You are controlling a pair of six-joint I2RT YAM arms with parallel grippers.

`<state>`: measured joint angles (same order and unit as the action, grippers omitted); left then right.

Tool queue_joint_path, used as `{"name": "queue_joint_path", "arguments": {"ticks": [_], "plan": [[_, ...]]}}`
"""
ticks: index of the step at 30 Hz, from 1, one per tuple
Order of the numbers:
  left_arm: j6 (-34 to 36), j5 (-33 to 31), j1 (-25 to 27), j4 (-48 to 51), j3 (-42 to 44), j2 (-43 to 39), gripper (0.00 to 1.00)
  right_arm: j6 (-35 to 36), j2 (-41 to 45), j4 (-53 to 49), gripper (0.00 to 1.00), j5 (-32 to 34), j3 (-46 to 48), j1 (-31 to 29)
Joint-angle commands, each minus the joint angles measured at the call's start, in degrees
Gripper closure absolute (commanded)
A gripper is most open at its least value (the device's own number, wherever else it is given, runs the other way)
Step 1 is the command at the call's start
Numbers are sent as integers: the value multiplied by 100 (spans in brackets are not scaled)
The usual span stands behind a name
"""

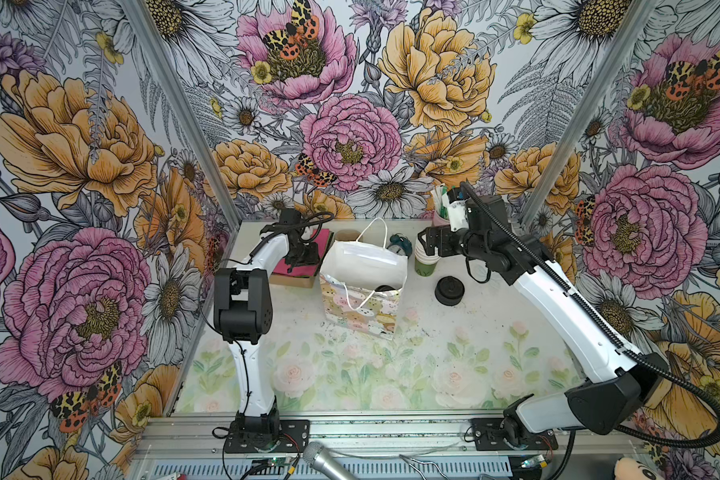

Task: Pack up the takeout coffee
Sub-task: 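Move the left gripper over the stack of pink tissue sheets, then lower the left gripper and pinch the top pink tissue sheet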

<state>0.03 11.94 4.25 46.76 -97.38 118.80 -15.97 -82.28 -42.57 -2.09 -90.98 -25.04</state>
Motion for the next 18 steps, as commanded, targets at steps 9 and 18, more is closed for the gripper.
{"name": "queue_joint_path", "arguments": {"ticks": [9, 18], "plan": [[102, -140, 110, 78, -178, 153, 65, -56, 210, 117, 5, 76, 124, 43], [67, -81, 95, 78, -167, 86, 70, -66, 204, 116, 5, 42, 175, 43]]}}
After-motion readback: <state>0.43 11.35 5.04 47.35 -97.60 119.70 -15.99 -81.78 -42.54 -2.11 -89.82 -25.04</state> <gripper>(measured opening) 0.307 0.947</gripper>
